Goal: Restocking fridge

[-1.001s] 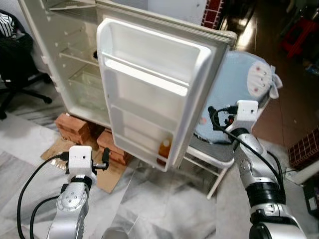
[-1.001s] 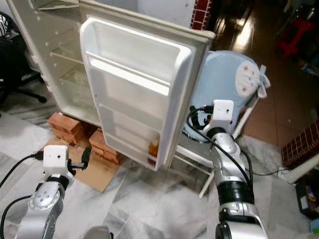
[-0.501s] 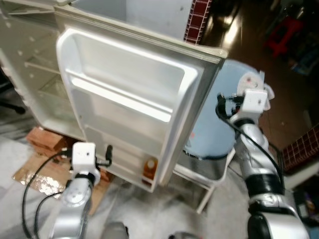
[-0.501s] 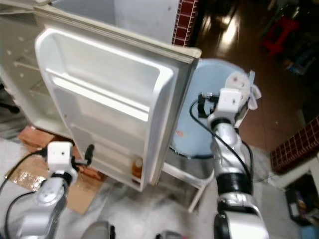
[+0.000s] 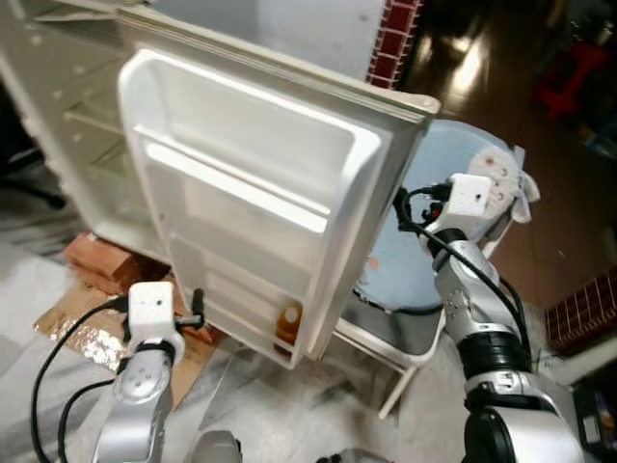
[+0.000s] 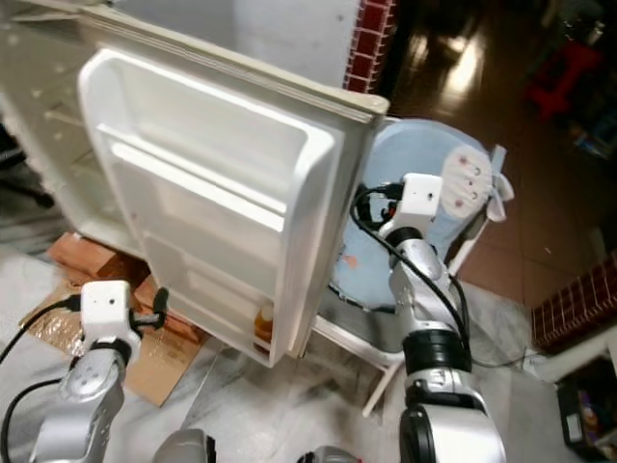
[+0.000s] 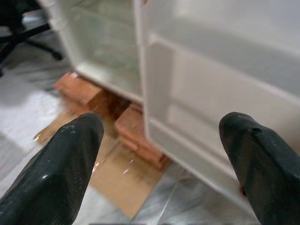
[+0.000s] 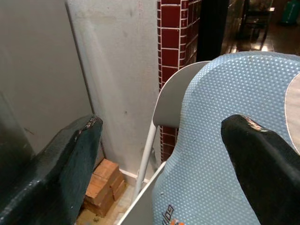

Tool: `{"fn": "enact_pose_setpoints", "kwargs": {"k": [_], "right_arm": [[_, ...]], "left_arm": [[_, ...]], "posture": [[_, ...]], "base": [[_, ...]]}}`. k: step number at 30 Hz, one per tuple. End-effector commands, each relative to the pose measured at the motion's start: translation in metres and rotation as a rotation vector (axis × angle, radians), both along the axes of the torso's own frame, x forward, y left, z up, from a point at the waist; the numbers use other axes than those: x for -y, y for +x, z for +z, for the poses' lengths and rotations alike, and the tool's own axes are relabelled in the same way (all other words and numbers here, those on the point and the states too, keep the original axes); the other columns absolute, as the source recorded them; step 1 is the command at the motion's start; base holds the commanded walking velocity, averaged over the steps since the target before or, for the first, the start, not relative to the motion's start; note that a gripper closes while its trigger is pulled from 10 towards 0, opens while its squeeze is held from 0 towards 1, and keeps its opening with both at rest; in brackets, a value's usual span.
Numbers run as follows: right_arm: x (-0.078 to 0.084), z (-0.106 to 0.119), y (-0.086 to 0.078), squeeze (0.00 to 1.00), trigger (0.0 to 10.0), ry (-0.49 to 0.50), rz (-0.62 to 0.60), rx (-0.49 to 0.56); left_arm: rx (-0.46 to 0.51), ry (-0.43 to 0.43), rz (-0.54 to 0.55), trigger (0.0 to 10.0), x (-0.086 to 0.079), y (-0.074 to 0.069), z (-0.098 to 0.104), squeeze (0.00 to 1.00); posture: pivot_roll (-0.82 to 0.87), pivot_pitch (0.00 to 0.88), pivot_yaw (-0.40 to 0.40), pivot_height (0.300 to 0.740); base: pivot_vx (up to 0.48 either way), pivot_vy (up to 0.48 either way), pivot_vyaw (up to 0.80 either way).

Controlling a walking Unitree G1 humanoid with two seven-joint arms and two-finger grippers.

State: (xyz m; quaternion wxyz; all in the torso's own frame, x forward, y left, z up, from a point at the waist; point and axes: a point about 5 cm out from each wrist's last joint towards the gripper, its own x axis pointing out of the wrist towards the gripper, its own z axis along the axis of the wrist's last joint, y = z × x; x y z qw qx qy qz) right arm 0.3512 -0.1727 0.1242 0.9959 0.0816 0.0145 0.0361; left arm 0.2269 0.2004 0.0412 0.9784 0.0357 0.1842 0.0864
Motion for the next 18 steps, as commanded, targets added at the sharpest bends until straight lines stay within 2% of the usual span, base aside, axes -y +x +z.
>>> {"fn": "enact_pose_setpoints", "kwargs": {"k": [1,9,14,18], "right_arm": [[-0.014,0.005,0.005,0.0,10.0,0.018,0.062,0.007],[-0.014,0.005,0.006,0.0,10.0,0.032,0.075,0.002],[-0.022,0.002,0.004,0.0,10.0,0.05,0.172,-0.014],[-0.022,0.001,0.003,0.0,10.0,0.034,0.184,-0.012]], "left_arm": [[-0.003,-0.006,-0.018,10.0,0.006,0.002,0.001,0.0],[-0.004,0.006,-0.027,10.0,0.007,0.004,0.001,0.0],[-0.018,0.013,-0.026,10.0,0.007,0.004,0.001,0.0],[-0.014,0.017,-0.028,10.0,0.007,0.005,0.001,0.0]], "posture": [[0.14,0.059,-0.085,0.74],[0.14,0.061,-0.079,0.74],[0.14,0.061,-0.075,0.74],[0.14,0.06,-0.075,0.74]], "base": [[0.0,0.48,0.0],[0.0,0.48,0.0],[0.0,0.48,0.0],[0.0,0.477,0.0]]}}
